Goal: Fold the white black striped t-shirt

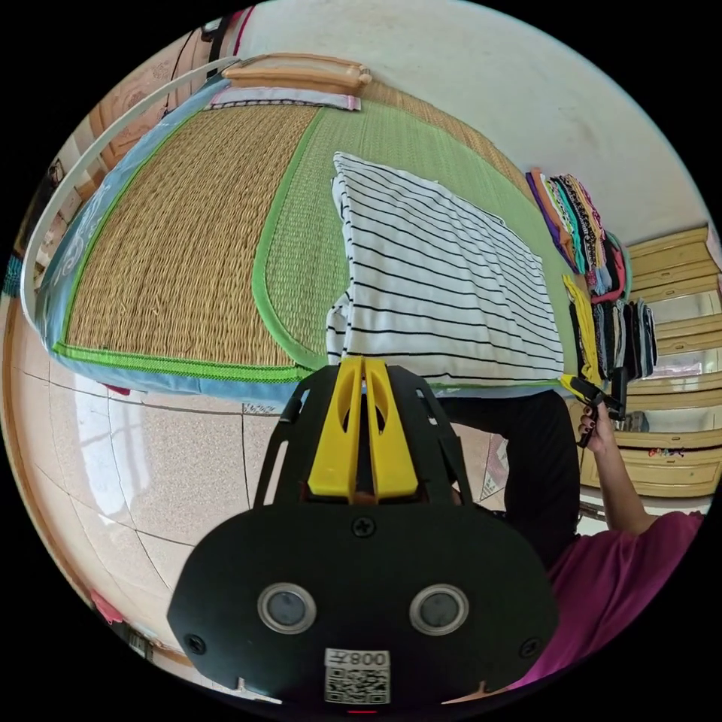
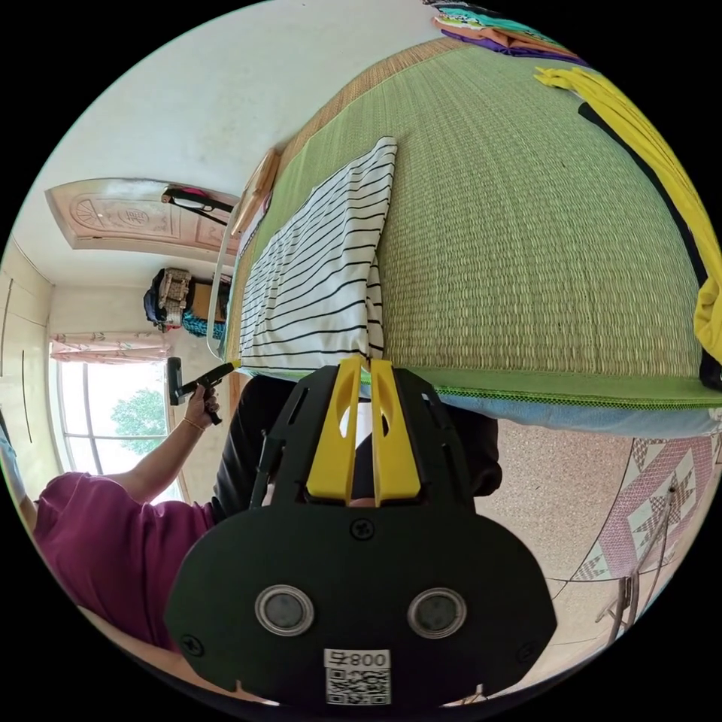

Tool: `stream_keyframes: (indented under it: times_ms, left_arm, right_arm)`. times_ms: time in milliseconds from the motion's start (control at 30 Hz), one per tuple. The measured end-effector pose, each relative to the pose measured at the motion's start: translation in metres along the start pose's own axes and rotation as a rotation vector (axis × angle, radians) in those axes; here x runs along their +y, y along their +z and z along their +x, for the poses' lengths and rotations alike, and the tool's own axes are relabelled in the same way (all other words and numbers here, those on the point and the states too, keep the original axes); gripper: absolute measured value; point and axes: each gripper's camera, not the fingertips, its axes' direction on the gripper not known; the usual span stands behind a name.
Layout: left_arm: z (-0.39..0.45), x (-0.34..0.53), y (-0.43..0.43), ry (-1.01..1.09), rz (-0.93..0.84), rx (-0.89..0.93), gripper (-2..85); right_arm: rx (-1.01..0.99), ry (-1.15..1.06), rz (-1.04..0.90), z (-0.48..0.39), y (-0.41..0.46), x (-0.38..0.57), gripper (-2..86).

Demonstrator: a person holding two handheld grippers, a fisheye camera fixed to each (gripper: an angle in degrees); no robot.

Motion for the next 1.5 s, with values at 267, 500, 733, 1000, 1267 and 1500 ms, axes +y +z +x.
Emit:
stream_keyframes:
  times_ms: [267, 500, 733, 1000, 1267, 1500]
  left_arm:
    - [0.013, -0.005, -0.011, -0.037, -0.011, 0.069, 2.1]
    - [0.039, -0.007, -0.040, -0.030, 0.005, 0.008, 0.7]
    - [0.063, -0.010, -0.051, -0.091, 0.017, 0.011, 0.7]
    - [0.182, -0.025, -0.087, 0.064, 0.133, 0.062, 2.8]
    - [0.476, -0.050, -0.034, 0.735, -0.024, 0.238, 7.8]
    - [0.664, -0.051, 0.019, 1.142, -0.126, -0.027, 9.4]
  right_arm:
    - [-0.044, 0.010, 0.003, 0.006, 0.006, 0.008, 1.3]
    - [-0.053, -0.002, -0.013, 0.004, 0.006, 0.022, 0.6]
    - [-0.091, 0.005, -0.034, 0.013, 0.010, 0.042, 0.4]
    - [-0.156, 0.004, 0.010, 0.014, -0.001, 0.062, 0.4]
    - [-0.200, -0.037, 0.028, -0.005, -0.016, 0.066, 0.4]
    - [-0.251, -0.068, 0.022, -0.010, -0.021, 0.066, 0.4]
